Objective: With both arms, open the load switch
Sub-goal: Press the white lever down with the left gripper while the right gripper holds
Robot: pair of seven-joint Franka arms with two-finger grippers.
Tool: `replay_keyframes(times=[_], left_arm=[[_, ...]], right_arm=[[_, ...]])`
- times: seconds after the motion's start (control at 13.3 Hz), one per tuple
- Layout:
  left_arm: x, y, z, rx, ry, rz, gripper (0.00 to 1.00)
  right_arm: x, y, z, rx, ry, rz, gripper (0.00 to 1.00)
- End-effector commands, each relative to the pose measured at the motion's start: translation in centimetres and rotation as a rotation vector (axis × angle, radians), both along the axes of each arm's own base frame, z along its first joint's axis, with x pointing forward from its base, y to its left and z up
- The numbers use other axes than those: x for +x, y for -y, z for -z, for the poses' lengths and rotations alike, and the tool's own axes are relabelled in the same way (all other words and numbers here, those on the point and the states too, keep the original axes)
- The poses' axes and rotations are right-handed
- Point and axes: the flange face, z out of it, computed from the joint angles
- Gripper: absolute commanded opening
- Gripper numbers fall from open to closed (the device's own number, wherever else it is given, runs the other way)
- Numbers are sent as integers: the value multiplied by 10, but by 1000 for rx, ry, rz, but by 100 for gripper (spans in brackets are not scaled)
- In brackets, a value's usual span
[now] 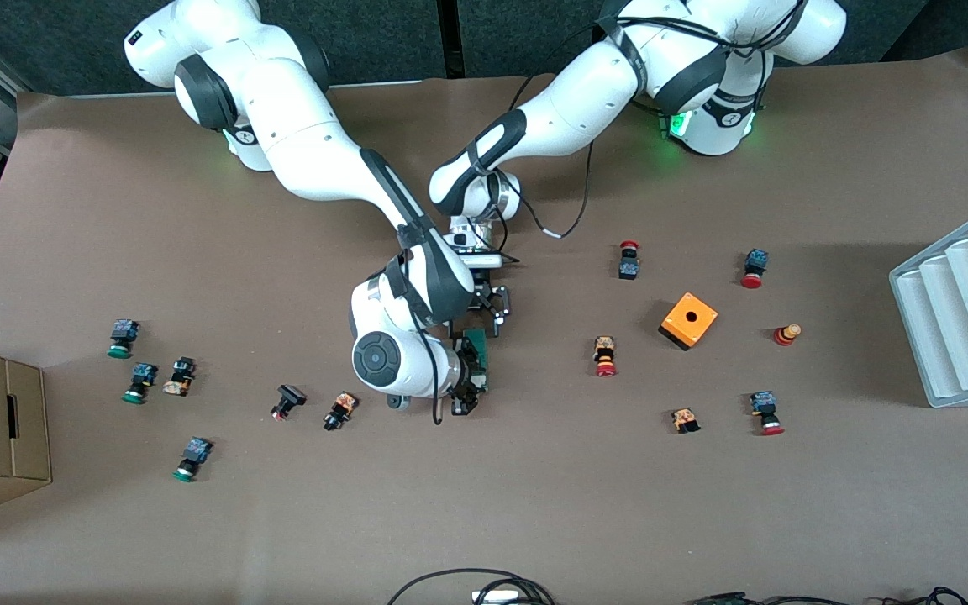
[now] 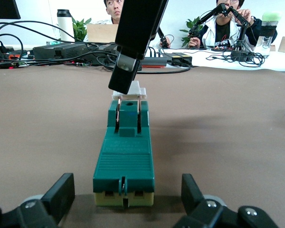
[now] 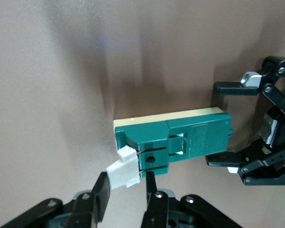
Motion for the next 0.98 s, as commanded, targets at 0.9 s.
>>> replay_keyframes(times=[0.9], left_arm=[[1, 1, 9, -9, 12, 0, 98]], right_arm=[[-27, -5, -21, -6, -53, -48, 37]])
